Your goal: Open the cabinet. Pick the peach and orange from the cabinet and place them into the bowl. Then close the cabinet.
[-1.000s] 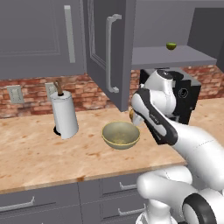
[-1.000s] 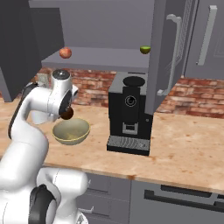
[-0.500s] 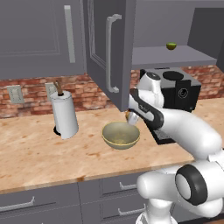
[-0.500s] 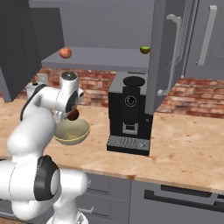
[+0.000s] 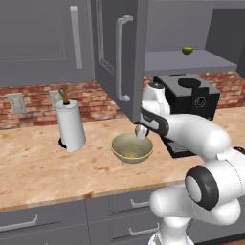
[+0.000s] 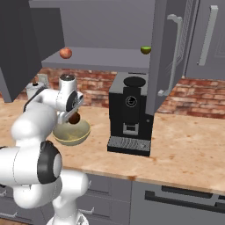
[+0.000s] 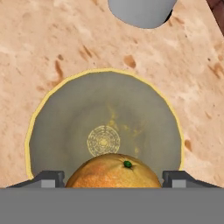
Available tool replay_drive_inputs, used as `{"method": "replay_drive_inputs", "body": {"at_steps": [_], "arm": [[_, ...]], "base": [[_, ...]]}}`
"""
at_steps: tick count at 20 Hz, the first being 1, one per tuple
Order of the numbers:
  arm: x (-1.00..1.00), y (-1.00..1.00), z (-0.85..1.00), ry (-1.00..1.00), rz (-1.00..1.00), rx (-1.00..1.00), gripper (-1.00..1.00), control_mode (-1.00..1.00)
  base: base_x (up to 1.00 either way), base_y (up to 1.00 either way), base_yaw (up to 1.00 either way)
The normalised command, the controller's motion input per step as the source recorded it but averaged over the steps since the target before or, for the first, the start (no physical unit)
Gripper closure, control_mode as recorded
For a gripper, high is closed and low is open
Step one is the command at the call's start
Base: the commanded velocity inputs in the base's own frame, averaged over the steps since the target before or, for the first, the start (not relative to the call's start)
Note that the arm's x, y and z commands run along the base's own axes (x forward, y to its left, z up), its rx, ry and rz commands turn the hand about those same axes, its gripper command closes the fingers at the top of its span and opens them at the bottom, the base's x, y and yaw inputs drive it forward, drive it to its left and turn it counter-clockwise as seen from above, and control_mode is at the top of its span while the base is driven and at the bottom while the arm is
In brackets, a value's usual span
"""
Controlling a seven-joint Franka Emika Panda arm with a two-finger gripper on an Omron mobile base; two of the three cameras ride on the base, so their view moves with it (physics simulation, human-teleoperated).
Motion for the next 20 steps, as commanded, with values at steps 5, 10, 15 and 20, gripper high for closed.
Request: {"method": "replay_drive_inputs", "body": {"at_steps": [5, 10, 15, 20], "arm": [[0.00, 0.14, -0.31, 0.00, 0.00, -0.08, 1.00, -1.00], [0.00, 0.07, -0.37, 0.00, 0.00, -0.06, 1.00, -1.00], [0.05, 0.00, -0.33, 0.00, 0.00, -0.03, 1.00, -1.00], [0.28, 0.00, -0.24, -0.03, 0.00, 0.00, 1.00, -1.00]], "base": [[0.00, 0.00, 0.00], [0.00, 0.00, 0.00], [0.00, 0.00, 0.00], [0.00, 0.00, 0.00]]}}
